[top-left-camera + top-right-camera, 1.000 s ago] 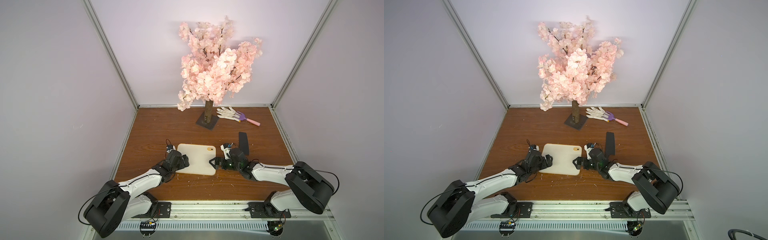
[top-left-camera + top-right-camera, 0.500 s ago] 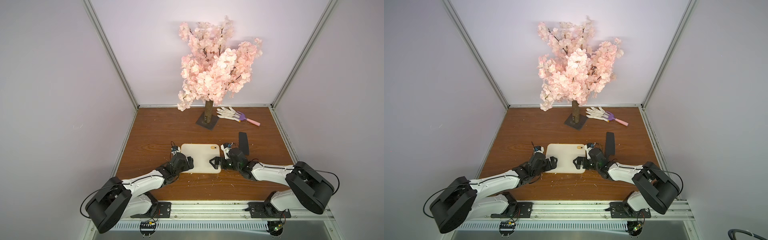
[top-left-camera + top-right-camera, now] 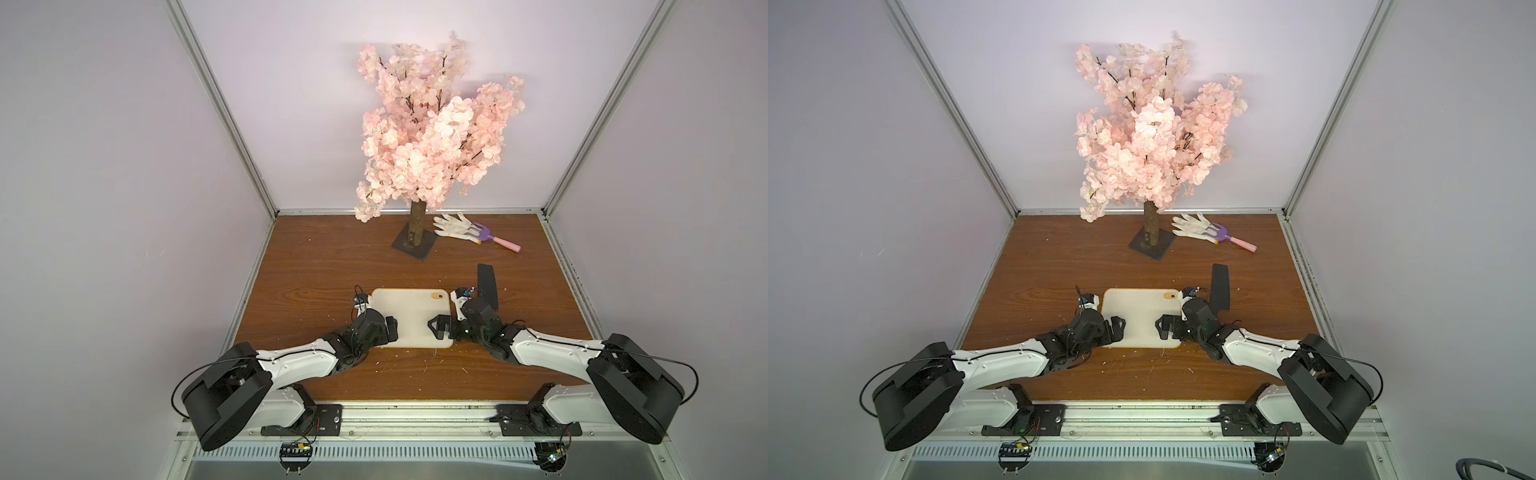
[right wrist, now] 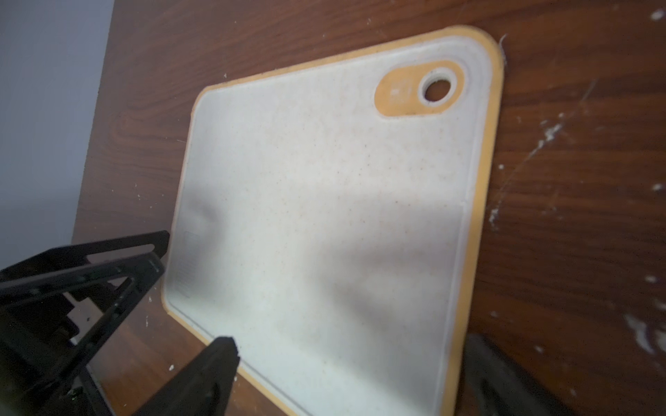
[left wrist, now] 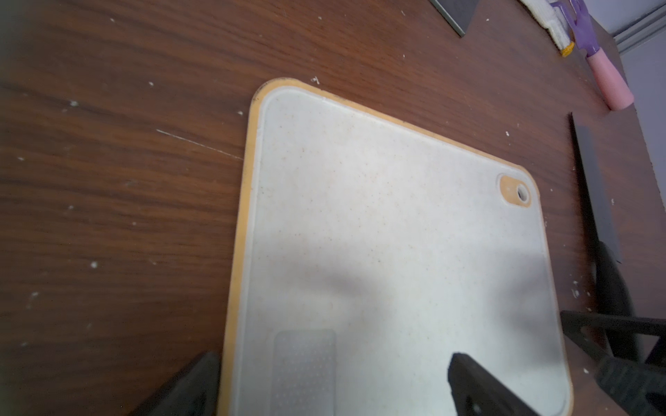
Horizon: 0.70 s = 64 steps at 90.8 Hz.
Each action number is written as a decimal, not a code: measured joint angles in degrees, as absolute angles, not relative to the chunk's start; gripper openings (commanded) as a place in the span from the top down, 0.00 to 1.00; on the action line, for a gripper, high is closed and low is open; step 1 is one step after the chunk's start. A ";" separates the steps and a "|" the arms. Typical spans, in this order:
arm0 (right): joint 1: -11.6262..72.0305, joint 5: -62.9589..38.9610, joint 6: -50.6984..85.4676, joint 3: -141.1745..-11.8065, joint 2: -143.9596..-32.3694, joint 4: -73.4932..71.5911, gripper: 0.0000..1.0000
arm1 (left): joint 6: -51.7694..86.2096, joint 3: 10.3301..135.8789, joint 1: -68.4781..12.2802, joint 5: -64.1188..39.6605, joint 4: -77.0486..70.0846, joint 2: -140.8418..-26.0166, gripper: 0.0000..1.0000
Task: Align the knife with the edge of the cutting board
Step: Adjust the work surface at the center of the board.
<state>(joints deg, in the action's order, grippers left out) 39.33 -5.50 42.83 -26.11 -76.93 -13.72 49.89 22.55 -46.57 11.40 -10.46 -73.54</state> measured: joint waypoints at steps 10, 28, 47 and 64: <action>38.92 -5.45 42.63 -26.11 -76.62 -13.10 0.01 | 50.72 22.61 -47.18 11.66 -10.87 -73.82 0.00; 37.78 -5.23 41.98 -26.00 -75.81 -11.79 0.01 | 52.10 22.96 -48.84 12.69 -12.45 -75.20 0.00; 37.15 -5.32 40.95 -26.02 -75.33 -10.48 0.00 | 53.67 23.59 -49.30 13.21 -12.95 -76.14 0.00; 37.15 -5.50 39.48 -27.99 -73.65 -5.89 0.01 | 55.33 25.15 -49.58 13.32 -10.20 -76.34 0.00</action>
<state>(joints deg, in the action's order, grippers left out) 37.15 -5.50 39.48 -27.99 -73.65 -5.89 55.33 25.15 -49.58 13.32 -10.20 -76.34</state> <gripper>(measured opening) 0.990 0.998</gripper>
